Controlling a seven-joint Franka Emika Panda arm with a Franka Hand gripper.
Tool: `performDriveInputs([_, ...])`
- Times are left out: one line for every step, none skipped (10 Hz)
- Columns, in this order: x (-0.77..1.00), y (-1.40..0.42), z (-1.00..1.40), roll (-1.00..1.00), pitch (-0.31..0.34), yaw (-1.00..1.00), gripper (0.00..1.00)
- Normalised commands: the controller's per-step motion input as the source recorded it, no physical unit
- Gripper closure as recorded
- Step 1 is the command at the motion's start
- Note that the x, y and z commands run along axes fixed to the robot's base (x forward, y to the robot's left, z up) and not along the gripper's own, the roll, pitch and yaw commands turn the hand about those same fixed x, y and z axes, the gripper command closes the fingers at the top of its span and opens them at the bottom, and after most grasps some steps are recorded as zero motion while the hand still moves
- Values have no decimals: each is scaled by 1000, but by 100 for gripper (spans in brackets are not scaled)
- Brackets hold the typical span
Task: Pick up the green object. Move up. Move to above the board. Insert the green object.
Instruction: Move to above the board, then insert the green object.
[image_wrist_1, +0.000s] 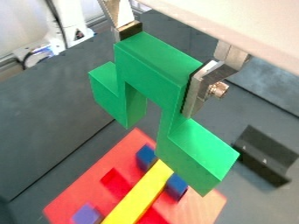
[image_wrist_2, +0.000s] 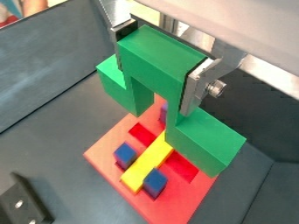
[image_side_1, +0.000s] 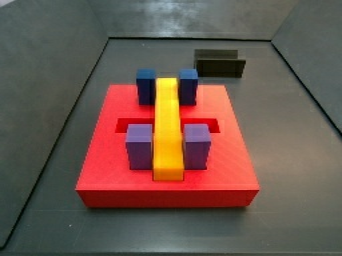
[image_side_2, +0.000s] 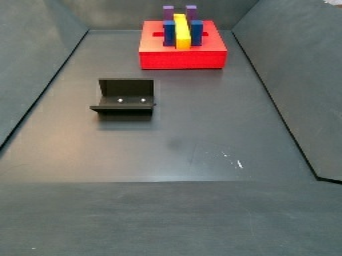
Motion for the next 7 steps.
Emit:
performDriveInputs([112,-180,40,33,120,8,100])
performDriveInputs([0,0,-63,14,0,0,100])
performDriveInputs([0,-71,-729,83,-104,49,100])
performDriveInputs([0,-74,-1000,71,-73,106,100])
performDriveInputs([17,-106,-1000,43,-33,169,100])
performDriveInputs([86,-111,-1000,50,-11,254,100])
performDriveInputs([100,-123,-1000,63,-20,263,100])
